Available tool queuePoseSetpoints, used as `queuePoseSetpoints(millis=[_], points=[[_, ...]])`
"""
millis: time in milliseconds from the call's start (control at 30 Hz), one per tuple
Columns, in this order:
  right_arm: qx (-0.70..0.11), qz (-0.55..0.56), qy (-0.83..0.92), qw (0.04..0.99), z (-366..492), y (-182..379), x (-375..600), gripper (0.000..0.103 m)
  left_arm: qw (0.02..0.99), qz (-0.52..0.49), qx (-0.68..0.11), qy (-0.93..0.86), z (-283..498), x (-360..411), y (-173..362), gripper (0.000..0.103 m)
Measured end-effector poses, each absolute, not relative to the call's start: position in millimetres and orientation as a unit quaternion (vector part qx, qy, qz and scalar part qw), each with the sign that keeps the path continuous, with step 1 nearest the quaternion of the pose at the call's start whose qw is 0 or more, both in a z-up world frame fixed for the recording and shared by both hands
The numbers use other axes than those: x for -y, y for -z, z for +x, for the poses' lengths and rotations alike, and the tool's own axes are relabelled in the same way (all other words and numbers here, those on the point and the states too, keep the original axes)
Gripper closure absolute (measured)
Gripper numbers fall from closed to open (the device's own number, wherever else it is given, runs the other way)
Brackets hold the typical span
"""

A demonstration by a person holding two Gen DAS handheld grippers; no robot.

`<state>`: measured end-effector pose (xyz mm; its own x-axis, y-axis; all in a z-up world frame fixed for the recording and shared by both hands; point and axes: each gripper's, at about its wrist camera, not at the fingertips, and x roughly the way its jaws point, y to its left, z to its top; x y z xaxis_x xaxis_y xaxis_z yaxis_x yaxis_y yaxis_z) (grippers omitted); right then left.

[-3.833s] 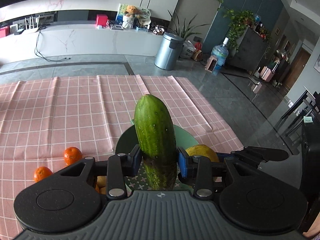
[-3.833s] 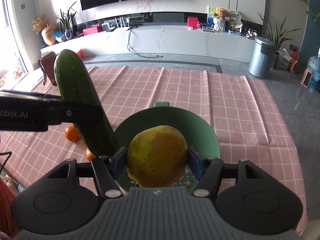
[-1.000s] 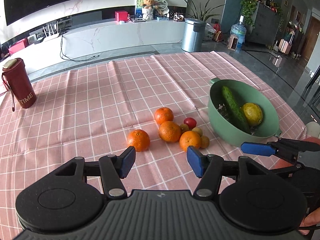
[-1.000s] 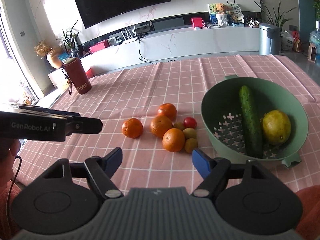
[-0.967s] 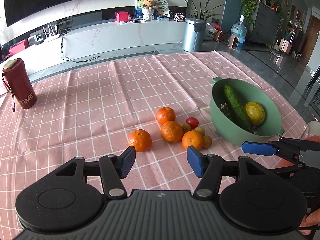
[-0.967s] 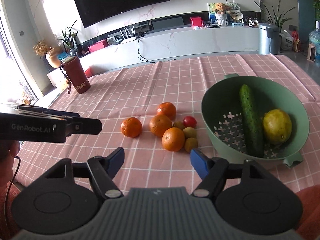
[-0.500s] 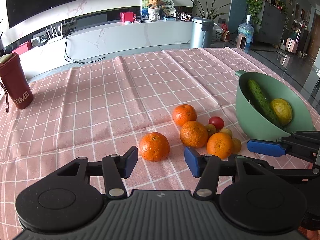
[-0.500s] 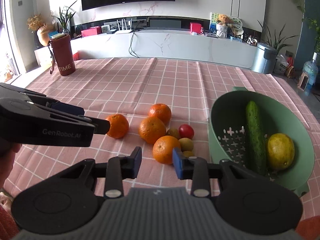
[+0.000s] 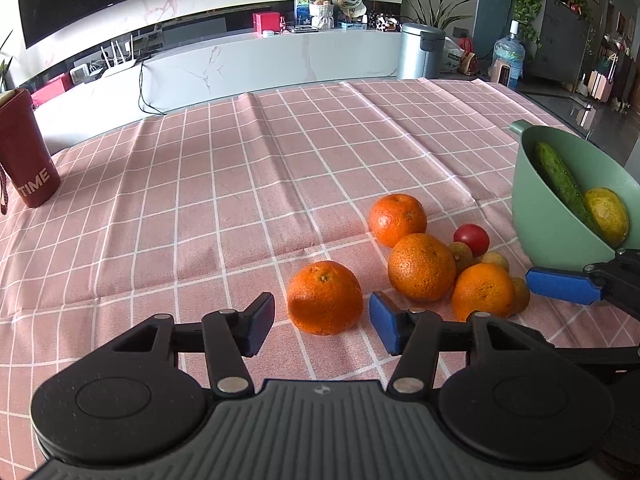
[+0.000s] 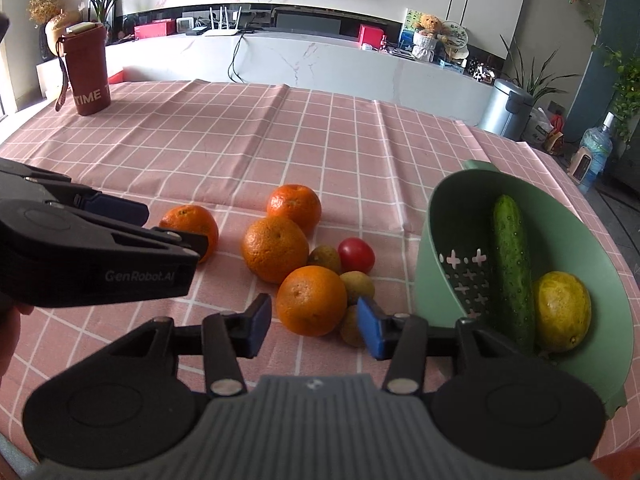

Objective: Organize fruits
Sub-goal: 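Grasp a mandarin with the left tool while the right tool grasps another mandarin, then carry both mandarins into the colander and open both tools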

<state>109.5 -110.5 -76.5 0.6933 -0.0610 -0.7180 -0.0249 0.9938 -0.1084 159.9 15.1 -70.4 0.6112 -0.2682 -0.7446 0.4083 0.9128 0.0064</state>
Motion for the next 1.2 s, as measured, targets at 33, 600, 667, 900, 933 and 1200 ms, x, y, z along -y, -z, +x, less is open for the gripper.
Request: queuePoseSetpoints(millis=[33, 600, 667, 900, 933, 1200], points=[[-0.392, -0.054, 0.009, 0.918, 111, 77, 111, 0.056, 0.893, 0.090, -0.400, 0.188, 161, -14, 72, 0.038], [-0.391, -0.100, 0.020, 0.915, 118, 88, 96, 0.062, 0.886, 0.070, -0.414, 0.196, 169, -12, 75, 0.053], [-0.390, -0.109, 0.019, 0.914, 117, 89, 93, 0.064, 0.887, 0.068, -0.413, 0.195, 167, -14, 74, 0.054], [-0.381, -0.095, 0.009, 0.920, 112, 80, 94, 0.065, 0.901, 0.020, -0.403, 0.162, 153, -29, 59, 0.055], [-0.383, -0.089, 0.003, 0.920, 111, 78, 95, 0.065, 0.903, 0.014, -0.400, 0.157, 148, -33, 53, 0.055], [-0.363, -0.026, -0.040, 0.931, 84, 39, 117, 0.065, 0.913, -0.015, -0.370, 0.173, 108, -30, 4, 0.055]])
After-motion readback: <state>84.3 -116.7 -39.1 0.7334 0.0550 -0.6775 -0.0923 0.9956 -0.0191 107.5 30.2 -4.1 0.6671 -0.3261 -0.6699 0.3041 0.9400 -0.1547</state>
